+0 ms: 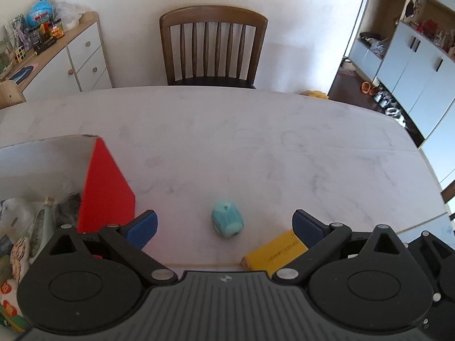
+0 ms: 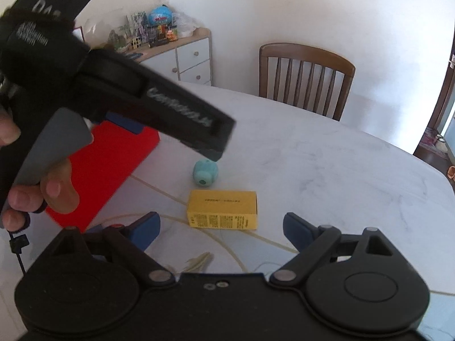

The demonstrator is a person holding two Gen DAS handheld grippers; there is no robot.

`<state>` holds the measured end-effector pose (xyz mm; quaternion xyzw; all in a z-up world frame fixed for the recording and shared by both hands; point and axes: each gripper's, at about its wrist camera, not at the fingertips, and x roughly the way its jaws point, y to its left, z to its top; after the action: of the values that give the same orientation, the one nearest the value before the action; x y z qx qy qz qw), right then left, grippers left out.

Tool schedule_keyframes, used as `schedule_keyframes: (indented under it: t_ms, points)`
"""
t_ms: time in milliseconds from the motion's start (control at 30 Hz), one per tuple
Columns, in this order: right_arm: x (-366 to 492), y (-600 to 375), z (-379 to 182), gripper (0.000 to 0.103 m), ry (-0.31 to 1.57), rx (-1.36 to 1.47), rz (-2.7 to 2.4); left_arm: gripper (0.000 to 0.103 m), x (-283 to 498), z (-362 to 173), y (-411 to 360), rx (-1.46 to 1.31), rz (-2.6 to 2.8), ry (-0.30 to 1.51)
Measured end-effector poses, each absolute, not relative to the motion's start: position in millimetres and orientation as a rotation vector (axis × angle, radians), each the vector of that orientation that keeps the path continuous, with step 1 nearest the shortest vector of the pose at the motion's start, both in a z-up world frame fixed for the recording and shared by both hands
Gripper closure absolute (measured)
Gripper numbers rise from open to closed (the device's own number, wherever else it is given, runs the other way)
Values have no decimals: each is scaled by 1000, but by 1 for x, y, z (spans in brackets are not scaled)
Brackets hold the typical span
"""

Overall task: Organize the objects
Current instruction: 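Move both tools back toward the teal object and yellow box, then grasp the teal rounded object with the left tool while the right tool grasps the yellow box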

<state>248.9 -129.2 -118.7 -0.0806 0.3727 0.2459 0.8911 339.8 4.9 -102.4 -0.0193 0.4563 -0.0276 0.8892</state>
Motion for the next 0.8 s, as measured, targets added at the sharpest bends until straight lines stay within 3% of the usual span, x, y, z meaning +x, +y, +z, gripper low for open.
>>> schedule_keyframes:
  t_ms: [500, 700, 800]
  points:
    - [274, -116, -147, 17, 800, -166, 528, 3, 380, -143, -6, -48, -47, 1038]
    - [276, -112, -151, 22, 791, -168, 540, 29, 382, -152, -1, -79, -50, 1076]
    - [275, -109, -153, 22, 790, -176, 545, 33, 380, -155, -1, -77, -48, 1080]
